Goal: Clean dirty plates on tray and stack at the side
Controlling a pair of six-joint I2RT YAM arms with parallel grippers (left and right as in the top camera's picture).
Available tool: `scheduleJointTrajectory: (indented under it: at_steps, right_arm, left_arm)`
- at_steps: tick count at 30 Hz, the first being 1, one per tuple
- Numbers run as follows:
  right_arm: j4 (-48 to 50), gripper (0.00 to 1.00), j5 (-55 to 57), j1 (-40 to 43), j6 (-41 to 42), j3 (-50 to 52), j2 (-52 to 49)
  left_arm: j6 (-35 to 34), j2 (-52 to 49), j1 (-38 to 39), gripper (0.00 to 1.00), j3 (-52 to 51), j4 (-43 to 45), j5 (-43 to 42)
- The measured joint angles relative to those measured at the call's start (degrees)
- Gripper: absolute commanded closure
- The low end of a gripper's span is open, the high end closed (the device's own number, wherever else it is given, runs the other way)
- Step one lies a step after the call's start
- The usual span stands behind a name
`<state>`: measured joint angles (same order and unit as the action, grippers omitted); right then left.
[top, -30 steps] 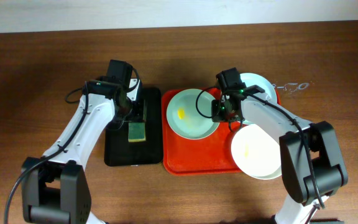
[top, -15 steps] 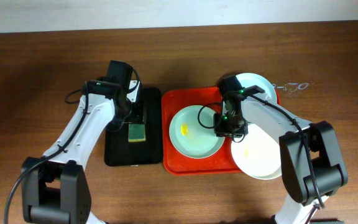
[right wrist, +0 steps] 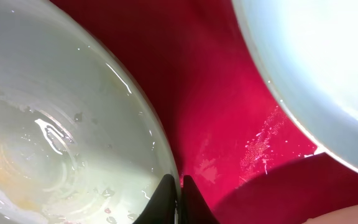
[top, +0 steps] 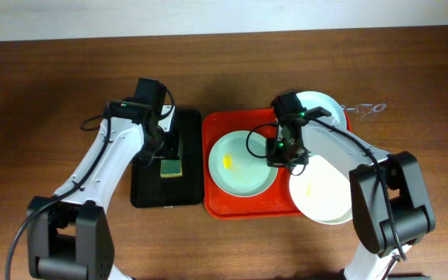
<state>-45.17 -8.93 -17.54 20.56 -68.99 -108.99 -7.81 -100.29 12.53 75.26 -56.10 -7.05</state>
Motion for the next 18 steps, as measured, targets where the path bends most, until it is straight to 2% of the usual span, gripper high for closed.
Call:
scheduleJointTrajectory:
  at_steps: [2, 3, 4, 6, 12, 18]
  right_arm:
    - [0.00, 0.96, 0.00, 0.00, 0.02, 0.00, 0.00]
    - [0.02, 0.96, 0.00, 0.00, 0.00, 0.00, 0.00]
    - [0.02, 0.95, 0.00, 0.00, 0.00, 0.00, 0.00]
    - [0.09, 0.96, 0.00, 0.00, 0.02, 0.00, 0.00]
    - [0.24, 0.95, 0.00, 0.00, 0.00, 0.00, 0.00]
    - [0.26, 0.95, 0.02, 0.00, 0.00, 0.00, 0.00]
  left_arm:
    - [-0.15, 0.00, 0.63, 0.32, -0.92, 0.04, 0.00]
    - [-0.22, 0.00, 1.18, 0.36, -1.75, 0.42, -0.02]
    - [-0.20, 0.00, 1.70, 0.44, -2.75, 1.25, -0.02]
    - [-0.22, -0.02, 2.45, 0.51, -4.52, 4.02, 1.07]
    - [-0.42, -0.11, 2.56, 0.46, -5.53, 6.62, 3.48]
    - [-1.29, -5.05, 2.56, 0.48, -5.55, 9.35, 7.13]
